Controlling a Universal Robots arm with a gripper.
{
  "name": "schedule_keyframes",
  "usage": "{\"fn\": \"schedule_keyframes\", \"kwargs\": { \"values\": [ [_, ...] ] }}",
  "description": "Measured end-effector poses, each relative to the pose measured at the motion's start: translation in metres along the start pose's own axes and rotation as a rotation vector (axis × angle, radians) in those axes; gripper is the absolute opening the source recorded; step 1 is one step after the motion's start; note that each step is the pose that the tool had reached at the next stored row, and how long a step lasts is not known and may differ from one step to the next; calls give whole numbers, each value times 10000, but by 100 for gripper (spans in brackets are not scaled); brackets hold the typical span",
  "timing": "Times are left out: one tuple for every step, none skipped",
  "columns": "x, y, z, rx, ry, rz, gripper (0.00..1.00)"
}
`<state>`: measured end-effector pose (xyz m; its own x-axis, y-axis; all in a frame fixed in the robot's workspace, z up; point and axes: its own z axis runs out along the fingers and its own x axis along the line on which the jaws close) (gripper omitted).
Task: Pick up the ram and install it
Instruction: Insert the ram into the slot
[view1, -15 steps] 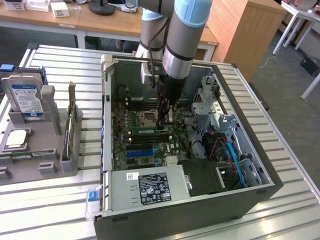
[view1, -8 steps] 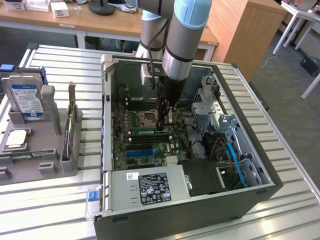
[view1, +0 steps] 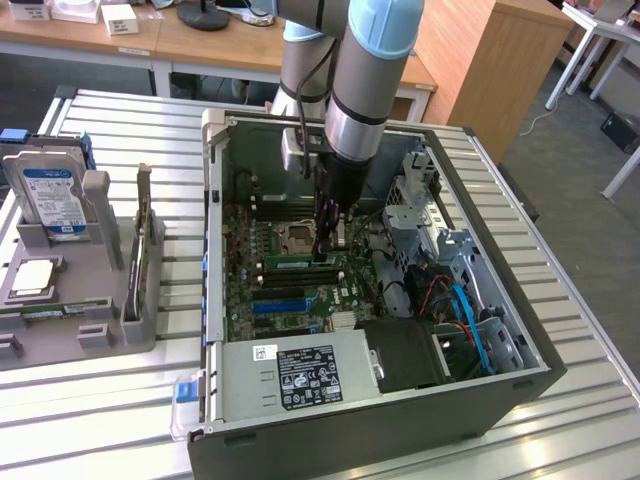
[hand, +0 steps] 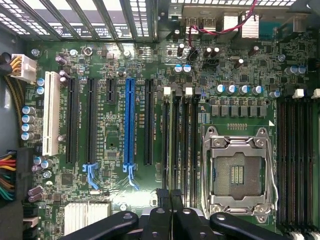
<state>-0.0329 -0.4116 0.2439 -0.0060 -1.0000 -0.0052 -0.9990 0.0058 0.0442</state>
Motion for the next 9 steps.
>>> {"fn": "schedule_keyframes", "kwargs": {
  "values": [
    [0, 0, 0, 0, 0, 0, 12],
    [0, 0, 1, 0, 0, 0, 12],
    [0, 0, 3, 1, -2, -1, 12],
    [2, 0, 6, 0, -2, -4, 12],
    [2, -1, 8, 0, -1, -8, 12],
    [2, -1, 11, 0, -1, -14, 12],
    [2, -1, 13, 0, 0, -21, 12],
    [2, -1, 17, 0, 0, -29, 12],
    [3, -1, 20, -1, 0, -38, 12]
  ]
}}
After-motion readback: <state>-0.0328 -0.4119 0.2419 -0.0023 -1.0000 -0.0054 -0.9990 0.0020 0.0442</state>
